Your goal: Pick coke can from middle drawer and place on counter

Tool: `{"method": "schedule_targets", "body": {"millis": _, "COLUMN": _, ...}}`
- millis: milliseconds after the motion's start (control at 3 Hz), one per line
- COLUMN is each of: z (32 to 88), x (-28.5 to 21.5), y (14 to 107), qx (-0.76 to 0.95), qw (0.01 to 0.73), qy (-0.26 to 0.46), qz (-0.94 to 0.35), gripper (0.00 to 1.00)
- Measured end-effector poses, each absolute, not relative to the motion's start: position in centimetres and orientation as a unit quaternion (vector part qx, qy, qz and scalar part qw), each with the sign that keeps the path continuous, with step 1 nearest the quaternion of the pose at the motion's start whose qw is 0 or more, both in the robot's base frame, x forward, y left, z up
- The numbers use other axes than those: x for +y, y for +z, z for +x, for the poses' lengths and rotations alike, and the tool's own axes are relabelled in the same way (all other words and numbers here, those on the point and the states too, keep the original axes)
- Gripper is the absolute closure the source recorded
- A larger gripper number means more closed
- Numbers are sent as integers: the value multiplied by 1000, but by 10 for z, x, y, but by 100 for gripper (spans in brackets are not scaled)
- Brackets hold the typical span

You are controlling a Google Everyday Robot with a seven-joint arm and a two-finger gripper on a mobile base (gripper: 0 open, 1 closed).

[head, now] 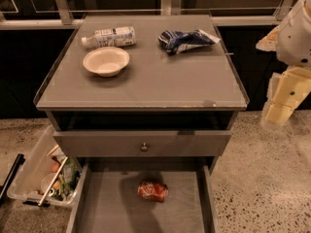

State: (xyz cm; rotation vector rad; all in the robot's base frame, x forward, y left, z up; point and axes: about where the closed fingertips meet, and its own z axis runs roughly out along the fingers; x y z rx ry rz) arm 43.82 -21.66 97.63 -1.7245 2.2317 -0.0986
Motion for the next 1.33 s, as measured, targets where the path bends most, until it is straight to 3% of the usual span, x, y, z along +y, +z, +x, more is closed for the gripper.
{"method": "schedule_targets", "body": {"millis": 667, "z": 436, "x": -211, "y": 968, "qx": 782, "qw": 156, "qy": -28, "qz": -603, "gripper": 0}}
{"method": "schedule_targets", "body": {"millis": 1333, "z": 400, "x": -171, "y": 909, "qx": 745, "qw": 186, "qy": 18, "qz": -640, "gripper": 0}}
